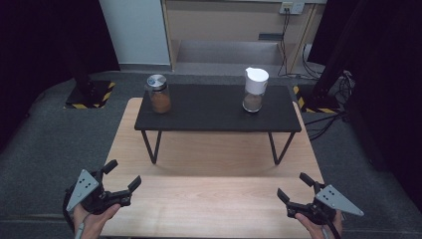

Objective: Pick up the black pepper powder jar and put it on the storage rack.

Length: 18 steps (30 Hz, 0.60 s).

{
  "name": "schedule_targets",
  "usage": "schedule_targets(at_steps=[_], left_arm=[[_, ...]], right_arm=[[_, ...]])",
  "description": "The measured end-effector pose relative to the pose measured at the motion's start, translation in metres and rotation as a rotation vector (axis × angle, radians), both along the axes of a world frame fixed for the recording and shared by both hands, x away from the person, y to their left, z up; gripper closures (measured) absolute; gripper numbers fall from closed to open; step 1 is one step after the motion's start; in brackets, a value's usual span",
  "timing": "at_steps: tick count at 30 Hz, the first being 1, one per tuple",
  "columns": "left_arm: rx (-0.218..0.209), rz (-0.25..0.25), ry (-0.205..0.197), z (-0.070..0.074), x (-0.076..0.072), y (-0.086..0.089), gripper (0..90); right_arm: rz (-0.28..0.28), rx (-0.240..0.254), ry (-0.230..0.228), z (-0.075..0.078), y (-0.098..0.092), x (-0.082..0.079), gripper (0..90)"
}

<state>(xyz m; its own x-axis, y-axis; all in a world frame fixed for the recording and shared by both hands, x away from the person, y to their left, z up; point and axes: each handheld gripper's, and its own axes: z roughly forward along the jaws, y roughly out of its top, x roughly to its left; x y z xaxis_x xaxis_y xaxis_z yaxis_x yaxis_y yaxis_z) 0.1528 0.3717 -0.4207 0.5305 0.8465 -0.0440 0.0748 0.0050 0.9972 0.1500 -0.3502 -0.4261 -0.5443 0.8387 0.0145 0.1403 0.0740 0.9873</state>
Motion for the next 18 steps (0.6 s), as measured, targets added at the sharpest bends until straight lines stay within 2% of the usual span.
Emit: schedule_targets(at_steps=[4,11,18], left_arm=[[0.004,-0.008,0.003,0.0004,0.0005,-0.0005,1.8],[0.0,-0.009,0.001,0.0002,-0.0001,-0.0003,1.7],[0.002,-0.021,0.007,0.0007,0.002,-0.0012,1.8]], right_arm=[[0.013,0.002,-0.009,-0.0008,-0.0009,0.0007,6.4],[0.036,-0.018,0.0,0.0,0.0021,0.0037,6.5],[0.036,-0.024,0.003,-0.0003,0.0021,0.0043,7.0]])
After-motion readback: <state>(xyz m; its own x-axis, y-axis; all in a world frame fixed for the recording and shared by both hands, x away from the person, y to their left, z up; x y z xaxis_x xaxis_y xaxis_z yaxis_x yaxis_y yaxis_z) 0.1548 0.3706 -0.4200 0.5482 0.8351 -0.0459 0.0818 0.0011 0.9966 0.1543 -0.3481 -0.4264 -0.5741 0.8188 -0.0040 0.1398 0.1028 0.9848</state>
